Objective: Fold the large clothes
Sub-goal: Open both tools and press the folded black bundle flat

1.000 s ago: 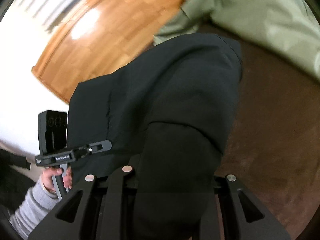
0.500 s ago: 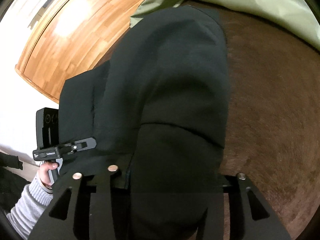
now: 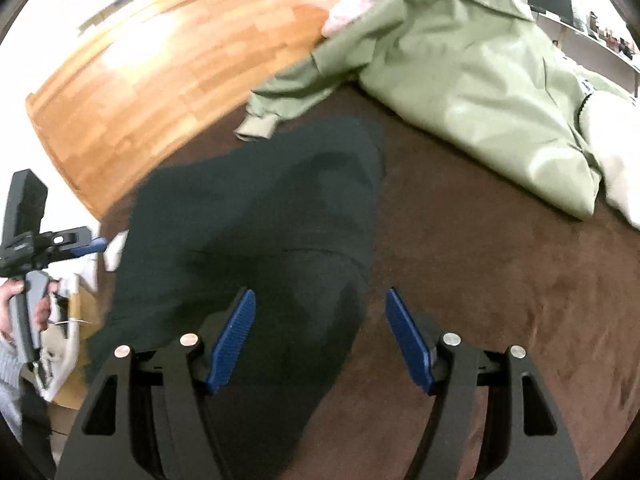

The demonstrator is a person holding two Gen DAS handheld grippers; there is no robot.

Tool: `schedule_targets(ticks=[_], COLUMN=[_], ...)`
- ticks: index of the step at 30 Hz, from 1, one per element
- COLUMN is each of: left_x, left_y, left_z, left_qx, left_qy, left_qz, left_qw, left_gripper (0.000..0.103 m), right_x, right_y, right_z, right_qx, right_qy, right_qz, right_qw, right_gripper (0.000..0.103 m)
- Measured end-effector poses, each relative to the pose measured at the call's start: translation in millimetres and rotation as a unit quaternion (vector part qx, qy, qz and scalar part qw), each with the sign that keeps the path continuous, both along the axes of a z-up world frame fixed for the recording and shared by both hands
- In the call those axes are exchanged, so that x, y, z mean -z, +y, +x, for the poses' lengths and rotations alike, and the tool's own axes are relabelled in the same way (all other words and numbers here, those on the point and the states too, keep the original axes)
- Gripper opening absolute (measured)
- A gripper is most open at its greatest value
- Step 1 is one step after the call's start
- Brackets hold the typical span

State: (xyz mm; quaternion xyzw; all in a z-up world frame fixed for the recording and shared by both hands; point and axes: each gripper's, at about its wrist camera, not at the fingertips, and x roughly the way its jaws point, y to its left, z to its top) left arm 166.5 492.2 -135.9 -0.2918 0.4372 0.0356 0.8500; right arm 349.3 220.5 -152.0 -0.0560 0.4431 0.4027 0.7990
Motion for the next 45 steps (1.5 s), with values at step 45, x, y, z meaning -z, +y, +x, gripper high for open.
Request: schedule_targets(ticks=[45], left_x=[87], left_y=[-40], left_z=[99], left_qx=[0.124], left_qy=[0.067], left_qz=[0.112], left_qw=[0.9837], left_gripper=[0.096], right_x=[61], right_y=[12], right_z=[-137], right_qx=[-0.016], right_qy=[-0.153], right_qz=[-0.053], right_qw=[0.987], right_gripper=[0.069])
